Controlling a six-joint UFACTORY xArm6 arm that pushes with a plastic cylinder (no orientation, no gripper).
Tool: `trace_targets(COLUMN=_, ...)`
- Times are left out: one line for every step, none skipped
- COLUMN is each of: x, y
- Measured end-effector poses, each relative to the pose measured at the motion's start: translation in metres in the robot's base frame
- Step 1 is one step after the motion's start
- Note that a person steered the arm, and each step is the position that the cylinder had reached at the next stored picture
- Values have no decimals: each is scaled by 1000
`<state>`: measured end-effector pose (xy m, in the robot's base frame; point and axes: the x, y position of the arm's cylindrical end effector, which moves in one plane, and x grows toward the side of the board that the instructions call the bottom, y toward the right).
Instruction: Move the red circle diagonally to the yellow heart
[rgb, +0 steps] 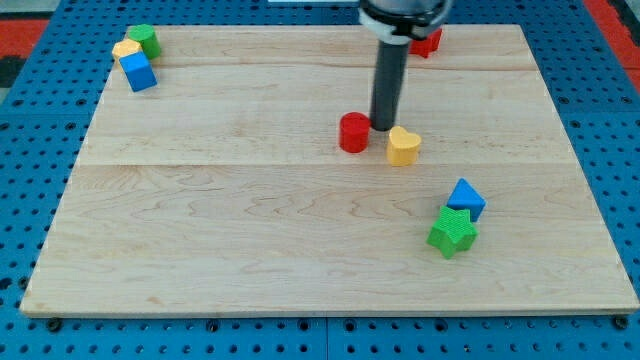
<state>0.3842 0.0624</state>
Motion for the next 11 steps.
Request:
trace_targets(x=38, y=26)
trace_targets(x=42, y=-43)
trace_targets(x=19, y=-100)
trace_targets(x=37, y=-69)
trace_targets(x=45, y=-32)
trace_targets(x=32, y=-43)
trace_targets(x=-6, y=-96)
trace_targets(x=-12, y=-96)
trace_targets(x=-13, y=-96)
trace_targets(x=-13, y=-96)
trace_targets(x=22, y=-75)
